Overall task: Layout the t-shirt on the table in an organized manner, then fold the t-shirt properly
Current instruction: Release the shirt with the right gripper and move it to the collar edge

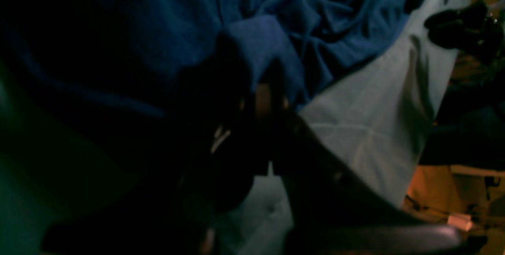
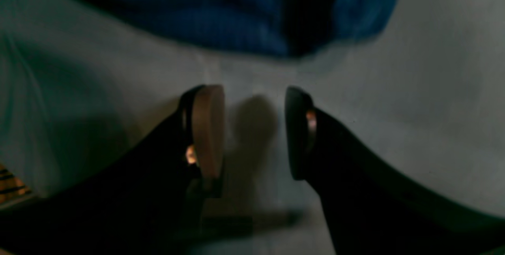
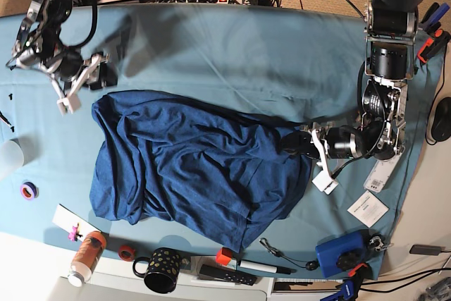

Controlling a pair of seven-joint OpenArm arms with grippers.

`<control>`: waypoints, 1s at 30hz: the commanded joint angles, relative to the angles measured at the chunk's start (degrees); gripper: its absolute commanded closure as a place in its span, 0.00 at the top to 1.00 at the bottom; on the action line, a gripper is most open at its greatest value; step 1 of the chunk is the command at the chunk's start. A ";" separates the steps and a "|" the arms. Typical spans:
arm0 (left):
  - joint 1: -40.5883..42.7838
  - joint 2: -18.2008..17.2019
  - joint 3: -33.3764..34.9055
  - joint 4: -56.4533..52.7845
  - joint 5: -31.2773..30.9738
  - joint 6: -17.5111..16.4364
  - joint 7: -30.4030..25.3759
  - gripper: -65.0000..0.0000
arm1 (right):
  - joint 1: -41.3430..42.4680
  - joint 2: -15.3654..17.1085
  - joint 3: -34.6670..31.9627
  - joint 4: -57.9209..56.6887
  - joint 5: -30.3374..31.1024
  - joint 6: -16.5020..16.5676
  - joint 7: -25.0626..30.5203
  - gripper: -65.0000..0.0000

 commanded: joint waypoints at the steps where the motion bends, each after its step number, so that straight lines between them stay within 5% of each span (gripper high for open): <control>1: -1.68 -0.46 -0.22 0.92 -1.53 -0.28 -0.90 0.00 | -0.22 1.14 0.44 0.98 1.16 0.08 0.68 0.39; 8: -1.66 -0.46 -0.22 0.92 -1.53 -0.28 -0.90 0.00 | -2.14 1.11 0.42 0.98 3.21 0.08 0.13 0.39; 14: -1.68 -0.46 -0.22 0.92 -1.75 -0.28 -0.90 0.00 | -1.20 1.07 0.35 0.98 1.09 0.08 4.85 0.39; 18: -1.68 -0.46 -0.22 0.92 -1.73 -0.28 -0.90 0.00 | -0.72 -1.11 0.28 0.98 0.68 -6.51 5.05 0.39; 26: -1.68 -0.46 -0.22 0.92 -1.73 -0.28 -0.90 0.00 | -0.72 -10.82 0.33 0.96 -6.08 -20.55 7.96 0.39; 30: -1.68 -0.46 -0.22 0.92 -1.73 -0.28 -0.90 0.00 | -0.72 -15.69 0.33 0.96 -9.70 -24.44 9.94 0.39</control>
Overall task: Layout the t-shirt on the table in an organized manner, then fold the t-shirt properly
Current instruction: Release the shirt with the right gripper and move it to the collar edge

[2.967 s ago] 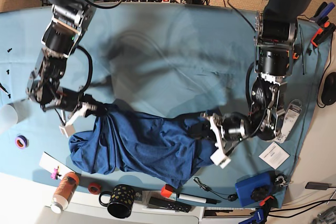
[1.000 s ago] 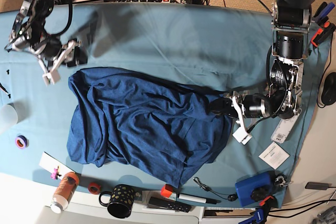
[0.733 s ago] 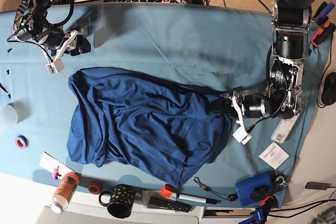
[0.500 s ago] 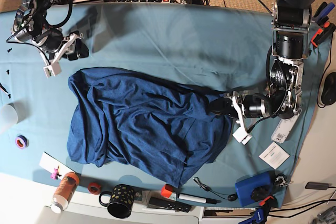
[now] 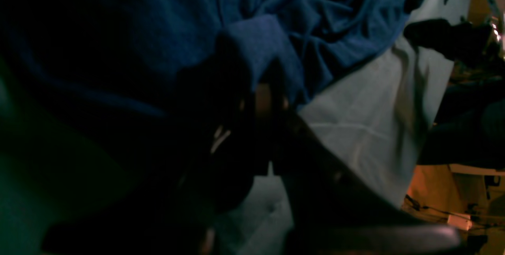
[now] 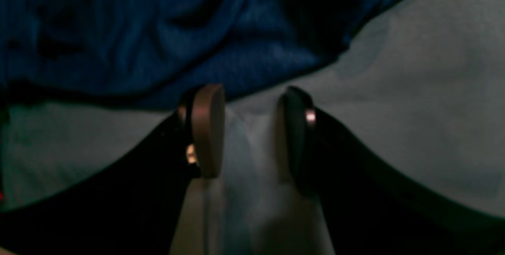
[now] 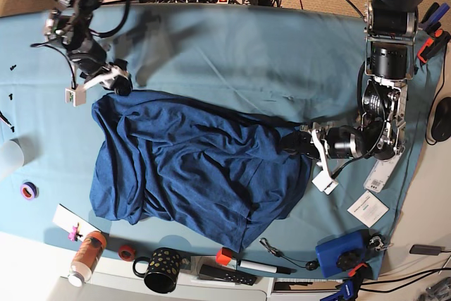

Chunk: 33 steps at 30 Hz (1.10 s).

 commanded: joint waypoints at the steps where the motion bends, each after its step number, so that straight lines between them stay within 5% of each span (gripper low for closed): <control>1: -1.68 -0.46 -0.22 0.92 -1.66 -0.28 -0.87 0.00 | -0.59 -1.07 -0.22 -0.22 -1.99 -0.90 -3.63 0.39; 5: -1.68 -0.46 -0.22 0.92 -1.66 -0.28 -0.85 0.00 | -0.57 -5.46 2.19 -0.22 -1.95 -1.68 -3.34 0.39; 10: -1.68 -0.46 -0.22 0.92 -1.64 -0.28 -0.85 0.00 | -0.57 -10.80 14.10 -0.22 2.62 -1.73 -2.34 0.39; 17: -1.68 -0.46 -0.22 0.92 -1.66 -0.28 -0.85 0.00 | -0.07 -11.45 24.83 -0.22 6.10 -1.70 -1.73 0.39; 33: -1.68 -0.48 -0.22 0.92 -1.66 -0.28 -0.83 0.00 | 8.28 -11.61 18.08 -0.31 0.42 -1.70 -1.27 0.39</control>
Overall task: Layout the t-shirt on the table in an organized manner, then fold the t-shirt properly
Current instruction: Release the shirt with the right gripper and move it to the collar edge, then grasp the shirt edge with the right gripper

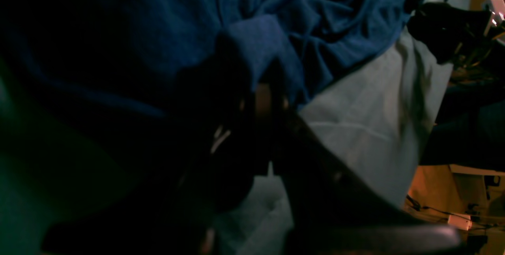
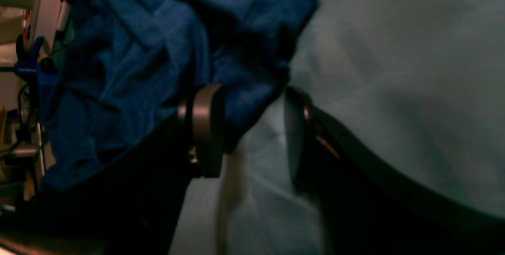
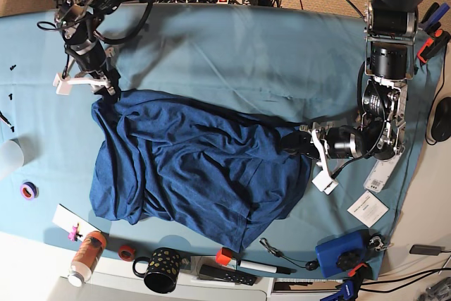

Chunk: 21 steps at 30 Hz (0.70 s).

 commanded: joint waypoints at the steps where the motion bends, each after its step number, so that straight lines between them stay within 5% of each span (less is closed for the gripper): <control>1: -1.68 -0.46 -0.22 0.92 -1.66 -0.28 -0.83 0.00 | 0.33 0.15 -0.31 0.52 -0.74 -0.20 0.39 0.39; 16: -1.70 -0.46 -0.22 0.92 -1.68 -0.28 -0.83 0.00 | 4.48 0.17 -0.37 -8.83 -2.58 -0.02 3.45 0.39; 21: -1.70 -0.46 -0.22 0.92 -1.66 -0.28 -0.83 0.00 | 8.17 0.15 -0.37 -17.27 -2.82 3.41 3.56 0.39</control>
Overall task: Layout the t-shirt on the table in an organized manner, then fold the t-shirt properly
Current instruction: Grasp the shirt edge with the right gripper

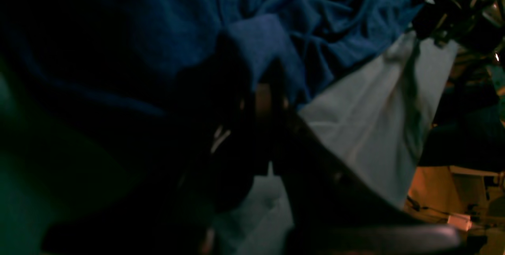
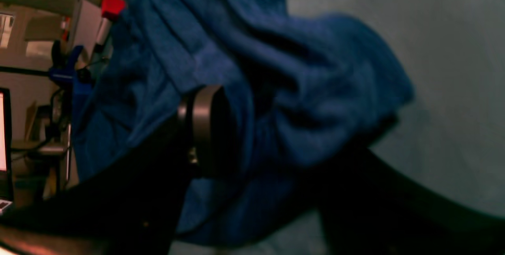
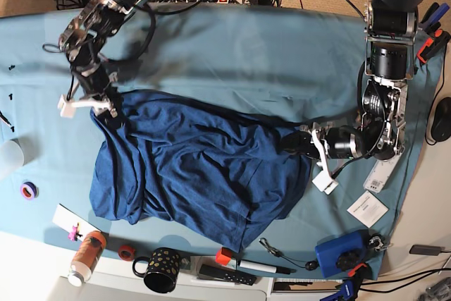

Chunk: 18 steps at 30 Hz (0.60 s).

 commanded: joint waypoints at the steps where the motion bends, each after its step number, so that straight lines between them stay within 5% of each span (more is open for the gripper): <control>1: -1.70 -0.44 -0.22 0.92 -1.66 -0.28 -0.83 0.00 | -0.26 -0.85 -0.15 -2.23 -1.22 -1.70 -2.80 0.39; 10: -1.70 -0.44 -0.22 0.92 -1.64 -0.28 -0.85 0.00 | -0.52 -0.52 -0.15 -2.21 -0.42 1.64 -8.70 0.39; 18: -1.70 -0.46 -0.22 0.92 -1.64 -0.28 -0.83 0.00 | -3.54 0.81 -0.09 -2.01 3.96 1.97 -8.57 0.39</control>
